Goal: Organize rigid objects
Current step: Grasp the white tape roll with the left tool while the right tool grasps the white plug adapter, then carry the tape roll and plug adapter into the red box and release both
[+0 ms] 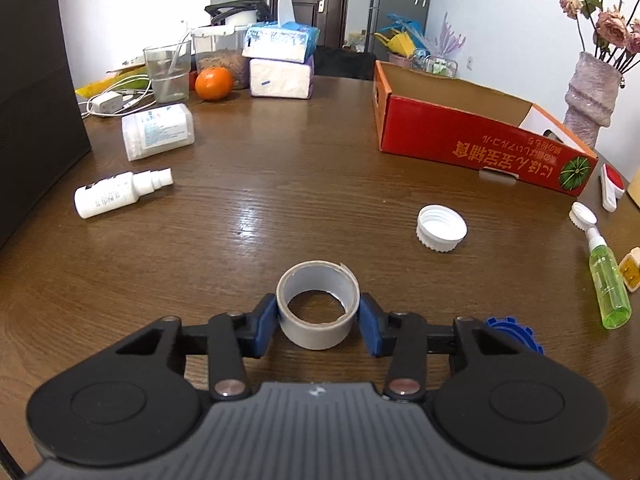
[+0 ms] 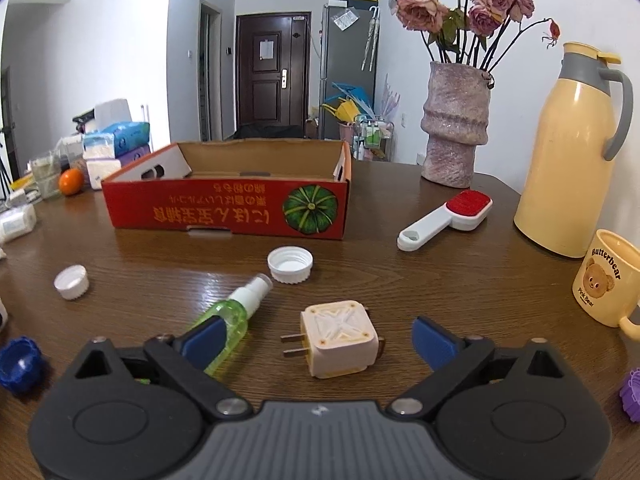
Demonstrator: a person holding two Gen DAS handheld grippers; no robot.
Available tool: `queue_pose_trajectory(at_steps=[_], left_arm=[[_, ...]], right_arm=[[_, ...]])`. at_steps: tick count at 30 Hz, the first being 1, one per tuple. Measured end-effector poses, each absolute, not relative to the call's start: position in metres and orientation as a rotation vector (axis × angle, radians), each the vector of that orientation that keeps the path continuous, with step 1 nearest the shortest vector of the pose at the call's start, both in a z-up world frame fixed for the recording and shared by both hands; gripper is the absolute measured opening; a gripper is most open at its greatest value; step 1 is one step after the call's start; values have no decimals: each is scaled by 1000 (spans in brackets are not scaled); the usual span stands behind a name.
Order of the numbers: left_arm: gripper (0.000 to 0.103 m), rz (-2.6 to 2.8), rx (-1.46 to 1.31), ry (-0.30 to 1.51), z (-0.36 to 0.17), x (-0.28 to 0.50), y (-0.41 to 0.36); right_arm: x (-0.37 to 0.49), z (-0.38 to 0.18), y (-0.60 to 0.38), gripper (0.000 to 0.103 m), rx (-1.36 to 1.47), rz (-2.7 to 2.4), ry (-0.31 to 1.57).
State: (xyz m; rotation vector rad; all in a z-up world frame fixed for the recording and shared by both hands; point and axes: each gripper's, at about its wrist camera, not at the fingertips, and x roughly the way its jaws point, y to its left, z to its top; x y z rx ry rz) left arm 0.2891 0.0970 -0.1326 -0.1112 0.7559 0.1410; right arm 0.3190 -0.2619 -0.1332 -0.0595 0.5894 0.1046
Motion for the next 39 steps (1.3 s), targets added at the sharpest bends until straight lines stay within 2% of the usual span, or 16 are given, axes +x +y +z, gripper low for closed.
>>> queue_pose_trajectory(at_steps=[4, 11, 12, 15, 39], left_arm=[[44, 133, -116, 747, -130, 290, 96], [44, 136, -127, 745, -130, 290, 98], [44, 136, -128, 743, -129, 289, 98], [44, 131, -132, 735, -128, 288, 97], [44, 101, -109, 653, -93, 294, 85]], right_arm=[[330, -143, -264, 78, -70, 102, 616], [344, -154, -269, 78, -43, 117, 641], [346, -155, -269, 72, -43, 119, 648], [350, -157, -269, 68, -39, 120, 660], [344, -146, -264, 68, 24, 169, 633]])
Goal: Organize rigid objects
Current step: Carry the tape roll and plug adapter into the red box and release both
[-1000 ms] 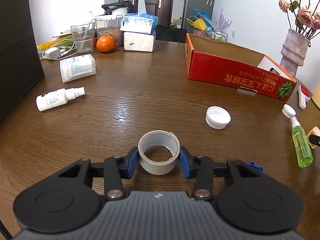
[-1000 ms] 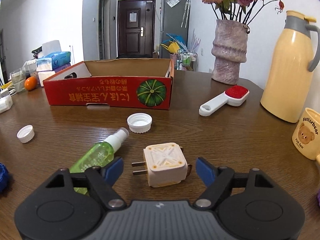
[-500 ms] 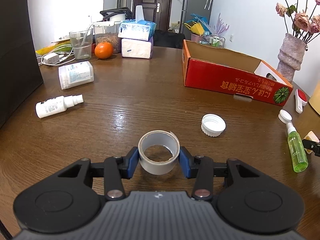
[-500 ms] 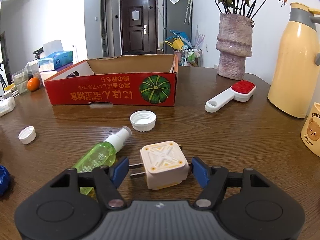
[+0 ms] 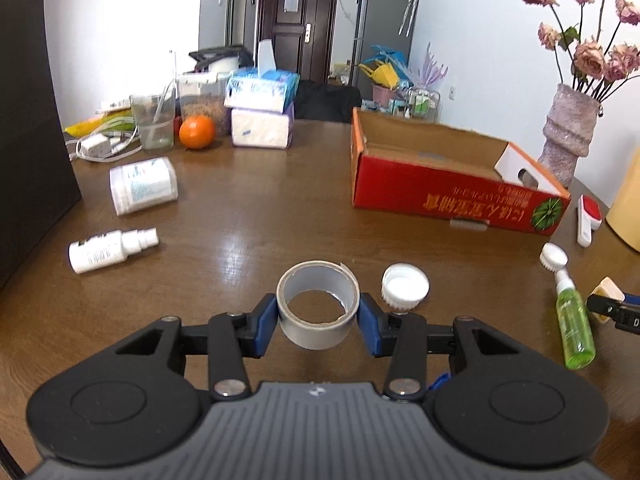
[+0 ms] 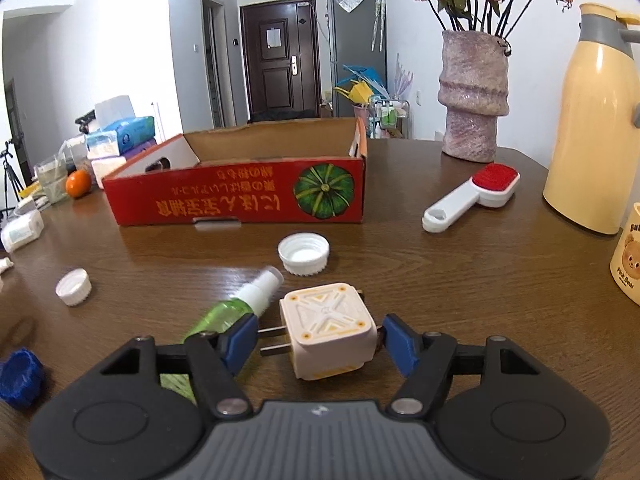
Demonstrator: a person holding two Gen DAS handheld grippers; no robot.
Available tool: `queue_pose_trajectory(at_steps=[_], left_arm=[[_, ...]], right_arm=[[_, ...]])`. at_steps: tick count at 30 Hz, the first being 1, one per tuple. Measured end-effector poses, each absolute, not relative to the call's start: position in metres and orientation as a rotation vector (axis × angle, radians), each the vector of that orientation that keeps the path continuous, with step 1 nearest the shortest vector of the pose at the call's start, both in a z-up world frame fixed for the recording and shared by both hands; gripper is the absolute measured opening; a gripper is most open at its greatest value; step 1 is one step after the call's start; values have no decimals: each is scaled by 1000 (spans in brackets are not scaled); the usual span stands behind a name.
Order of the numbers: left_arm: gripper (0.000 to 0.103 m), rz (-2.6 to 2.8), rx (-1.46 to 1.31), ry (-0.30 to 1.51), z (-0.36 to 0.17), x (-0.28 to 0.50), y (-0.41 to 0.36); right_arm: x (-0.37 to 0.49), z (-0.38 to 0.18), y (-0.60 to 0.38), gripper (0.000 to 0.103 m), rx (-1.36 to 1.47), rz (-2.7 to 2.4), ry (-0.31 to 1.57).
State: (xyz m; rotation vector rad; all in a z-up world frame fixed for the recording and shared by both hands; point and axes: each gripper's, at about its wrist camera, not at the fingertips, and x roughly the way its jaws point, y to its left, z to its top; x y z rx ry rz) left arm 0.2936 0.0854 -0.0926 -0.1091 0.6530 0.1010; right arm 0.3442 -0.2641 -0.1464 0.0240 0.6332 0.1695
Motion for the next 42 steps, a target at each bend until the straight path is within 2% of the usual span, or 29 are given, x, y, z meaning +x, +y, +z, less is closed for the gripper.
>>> queue_pose_trajectory(at_steps=[25, 42], left_arm=[[44, 33, -179, 461, -5, 356, 56], [44, 52, -184, 412, -2, 446, 35]], right_arm=[[368, -62, -221, 68, 121, 257, 393], [437, -44, -190, 68, 124, 286, 299]])
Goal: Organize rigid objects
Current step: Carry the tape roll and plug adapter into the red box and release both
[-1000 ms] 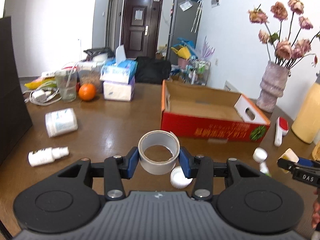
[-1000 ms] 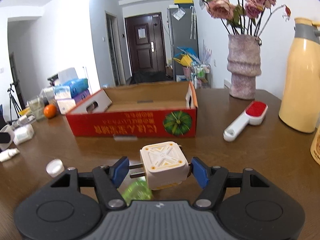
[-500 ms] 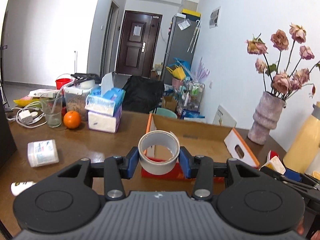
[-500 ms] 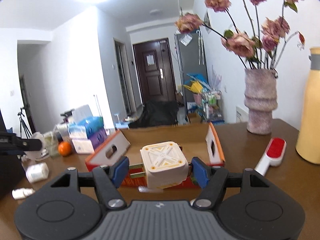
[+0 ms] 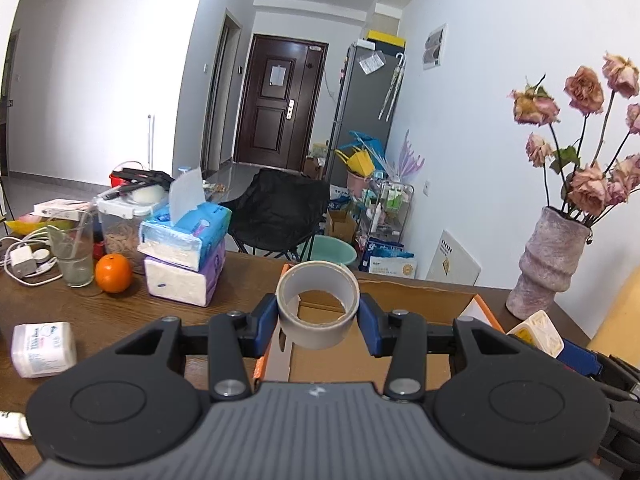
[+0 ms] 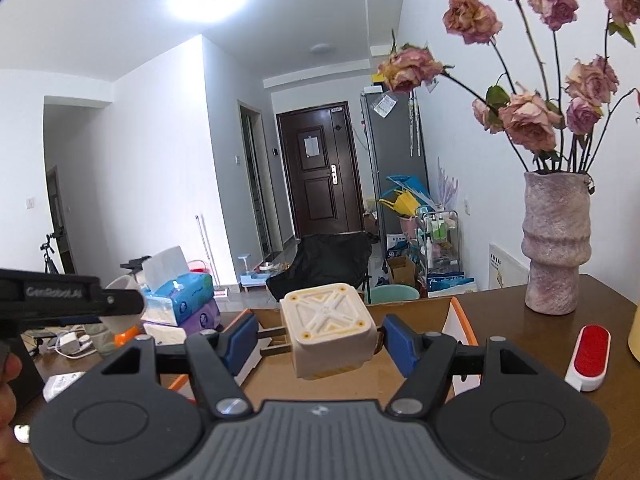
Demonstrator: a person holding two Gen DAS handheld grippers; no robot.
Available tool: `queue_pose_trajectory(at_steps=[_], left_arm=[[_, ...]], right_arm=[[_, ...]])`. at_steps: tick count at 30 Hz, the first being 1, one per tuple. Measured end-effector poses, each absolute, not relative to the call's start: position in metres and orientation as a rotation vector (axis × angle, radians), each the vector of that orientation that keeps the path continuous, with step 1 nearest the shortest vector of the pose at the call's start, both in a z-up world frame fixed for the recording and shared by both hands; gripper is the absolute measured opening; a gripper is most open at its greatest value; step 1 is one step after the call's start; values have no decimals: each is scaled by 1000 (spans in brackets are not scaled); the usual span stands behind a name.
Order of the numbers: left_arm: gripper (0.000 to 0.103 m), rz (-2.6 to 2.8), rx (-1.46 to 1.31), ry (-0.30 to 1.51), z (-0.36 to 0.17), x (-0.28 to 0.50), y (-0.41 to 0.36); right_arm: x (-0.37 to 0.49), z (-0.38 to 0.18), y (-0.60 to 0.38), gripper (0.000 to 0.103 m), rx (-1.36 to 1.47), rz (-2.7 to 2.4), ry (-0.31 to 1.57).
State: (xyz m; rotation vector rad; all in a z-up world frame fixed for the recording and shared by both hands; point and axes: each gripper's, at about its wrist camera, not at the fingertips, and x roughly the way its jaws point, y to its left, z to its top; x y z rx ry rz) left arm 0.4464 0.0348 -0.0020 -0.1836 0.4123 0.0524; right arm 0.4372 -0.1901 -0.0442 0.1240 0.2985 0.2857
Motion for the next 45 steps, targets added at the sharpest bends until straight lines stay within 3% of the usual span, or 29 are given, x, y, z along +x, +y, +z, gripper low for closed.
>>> queue_pose_trajectory(at_steps=[28, 45], left_arm=[[44, 17, -99, 539, -45, 574, 22], [46, 29, -19, 634, -83, 600, 15]], right_arm=[[553, -78, -170, 68, 74, 256, 428], [576, -107, -168, 68, 14, 211, 561]])
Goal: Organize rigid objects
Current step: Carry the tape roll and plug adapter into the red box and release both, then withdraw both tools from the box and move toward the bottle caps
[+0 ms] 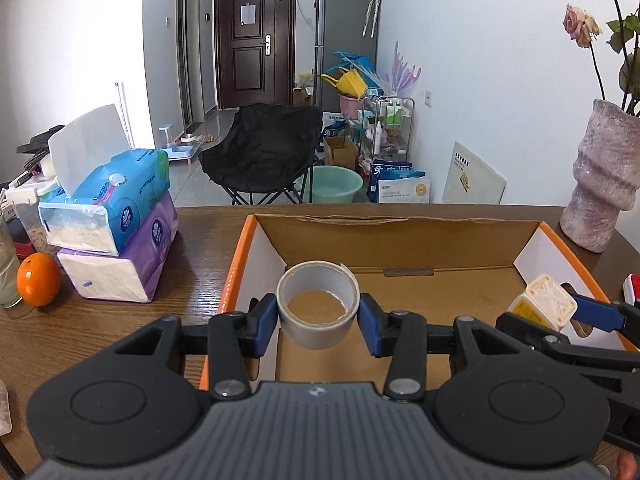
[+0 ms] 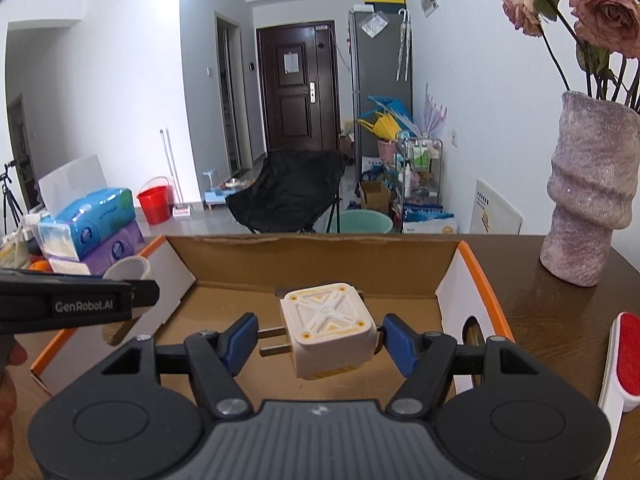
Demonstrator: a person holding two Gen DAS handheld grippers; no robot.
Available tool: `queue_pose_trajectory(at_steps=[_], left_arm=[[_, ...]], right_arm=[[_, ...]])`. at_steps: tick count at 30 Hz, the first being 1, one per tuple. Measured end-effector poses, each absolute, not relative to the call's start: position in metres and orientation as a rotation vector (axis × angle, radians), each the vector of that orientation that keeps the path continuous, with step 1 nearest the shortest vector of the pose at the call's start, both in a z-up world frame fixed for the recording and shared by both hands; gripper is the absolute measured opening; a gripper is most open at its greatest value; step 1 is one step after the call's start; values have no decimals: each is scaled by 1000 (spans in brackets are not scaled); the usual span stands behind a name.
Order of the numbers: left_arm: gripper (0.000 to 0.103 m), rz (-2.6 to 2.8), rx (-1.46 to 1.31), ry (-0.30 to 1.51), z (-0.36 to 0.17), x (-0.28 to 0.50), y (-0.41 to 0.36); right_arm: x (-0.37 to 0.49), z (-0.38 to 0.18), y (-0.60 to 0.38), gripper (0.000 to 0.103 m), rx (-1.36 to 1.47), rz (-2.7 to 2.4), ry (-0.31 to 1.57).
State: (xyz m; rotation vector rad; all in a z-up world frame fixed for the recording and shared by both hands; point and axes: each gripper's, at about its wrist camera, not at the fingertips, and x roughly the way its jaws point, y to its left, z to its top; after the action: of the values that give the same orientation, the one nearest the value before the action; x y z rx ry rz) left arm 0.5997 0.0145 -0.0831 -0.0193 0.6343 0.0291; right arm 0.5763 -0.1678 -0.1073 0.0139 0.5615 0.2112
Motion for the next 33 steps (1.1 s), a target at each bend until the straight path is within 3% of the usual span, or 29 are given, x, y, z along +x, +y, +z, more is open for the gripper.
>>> queue_pose_trajectory(at_steps=[2, 3, 4, 7, 10, 33], left_arm=[[64, 38, -20, 638, -83, 600, 15], [79, 41, -21, 634, -82, 600, 15], [89, 44, -22, 628, -81, 599, 15], [101, 47, -22, 613, -78, 596, 15], [103, 50, -23, 605, -76, 595, 15], [103, 18, -103, 523, -31, 544, 30]], right_arm=[[577, -108, -167, 69, 6, 203, 582], [577, -108, -167, 70, 2, 193, 583], [578, -108, -167, 79, -3, 184, 585], [575, -105, -168, 98, -13, 157, 572], [575, -102, -172, 103, -10, 143, 569], [545, -70, -182, 103, 19, 159, 506]])
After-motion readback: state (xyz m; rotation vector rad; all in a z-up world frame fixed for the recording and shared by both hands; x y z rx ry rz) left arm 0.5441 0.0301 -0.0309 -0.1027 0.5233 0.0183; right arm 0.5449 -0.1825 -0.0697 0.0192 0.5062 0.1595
